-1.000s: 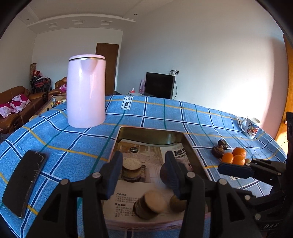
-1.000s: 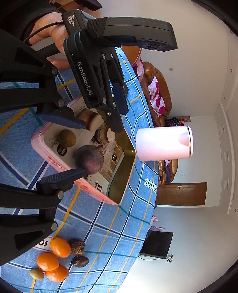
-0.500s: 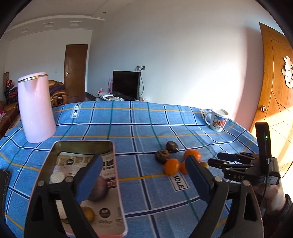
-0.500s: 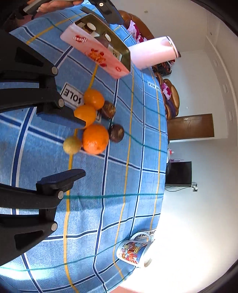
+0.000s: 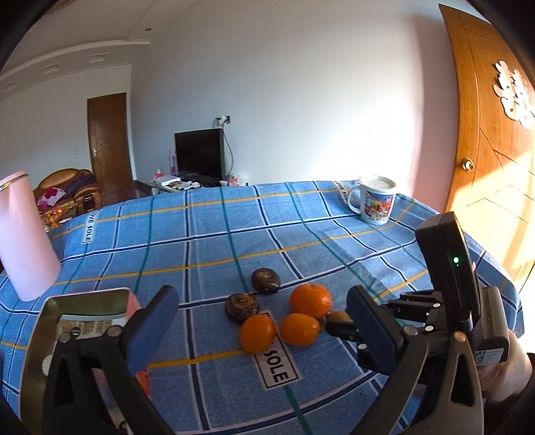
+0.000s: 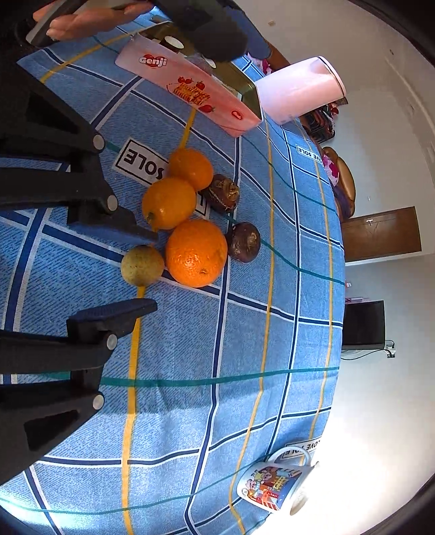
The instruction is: Organize fruits
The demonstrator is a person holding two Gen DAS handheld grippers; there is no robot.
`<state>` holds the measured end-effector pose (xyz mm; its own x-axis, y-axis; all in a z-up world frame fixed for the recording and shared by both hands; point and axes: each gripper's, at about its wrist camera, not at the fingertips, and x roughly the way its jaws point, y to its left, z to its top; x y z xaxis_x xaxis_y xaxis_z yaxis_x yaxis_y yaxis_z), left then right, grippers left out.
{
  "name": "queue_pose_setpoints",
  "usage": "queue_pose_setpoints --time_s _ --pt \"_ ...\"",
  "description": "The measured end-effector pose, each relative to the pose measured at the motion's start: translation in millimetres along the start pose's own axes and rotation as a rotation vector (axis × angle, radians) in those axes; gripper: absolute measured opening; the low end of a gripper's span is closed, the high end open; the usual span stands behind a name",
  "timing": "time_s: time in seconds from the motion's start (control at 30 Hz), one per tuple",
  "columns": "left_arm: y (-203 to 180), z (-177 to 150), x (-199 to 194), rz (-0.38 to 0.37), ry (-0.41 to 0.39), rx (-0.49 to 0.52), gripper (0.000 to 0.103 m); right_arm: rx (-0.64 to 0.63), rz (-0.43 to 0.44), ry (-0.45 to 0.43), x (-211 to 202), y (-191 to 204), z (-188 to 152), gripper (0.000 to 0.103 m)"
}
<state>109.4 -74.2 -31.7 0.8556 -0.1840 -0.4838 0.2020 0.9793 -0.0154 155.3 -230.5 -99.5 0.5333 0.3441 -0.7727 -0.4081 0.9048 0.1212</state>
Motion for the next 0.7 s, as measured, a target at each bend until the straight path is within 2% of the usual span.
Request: queue_pose_setpoints --time_s 0.07,0.17,0.27,0.4,0.47,0.5,0.53,0.7 --pt "-6 -3 11 0.045 0.028 0.027 0.101 0.005 0.011 0.011 2 -2 0 0.027" --pt "-8 -9 27 0.047 0.073 0.041 0.101 0.020 0.004 -0.017 -4 -6 -1 0.027" --pt "-8 -14 39 0.015 0.121 0.023 0.097 0.063 -0.036 -0.064 -14 -16 -2 0.027" --pt "-19 -14 45 -0.032 0.136 0.056 0.084 0.123 -0.037 -0.102 -23 -29 -4 0.027" --pt "-29 -15 53 -0.034 0.178 0.100 0.075 0.131 -0.039 -0.112 -25 -31 -5 0.027" --pt "-33 -14 56 -0.050 0.189 0.112 0.063 0.133 -0.041 -0.117 -26 -31 -5 0.027" --pt "-36 -14 58 -0.066 0.197 0.119 0.056 0.135 -0.042 -0.121 -27 -31 -5 0.027" --pt "-43 -15 73 -0.085 0.260 0.130 0.055 0.145 -0.040 -0.129 -29 -33 -6 0.027"
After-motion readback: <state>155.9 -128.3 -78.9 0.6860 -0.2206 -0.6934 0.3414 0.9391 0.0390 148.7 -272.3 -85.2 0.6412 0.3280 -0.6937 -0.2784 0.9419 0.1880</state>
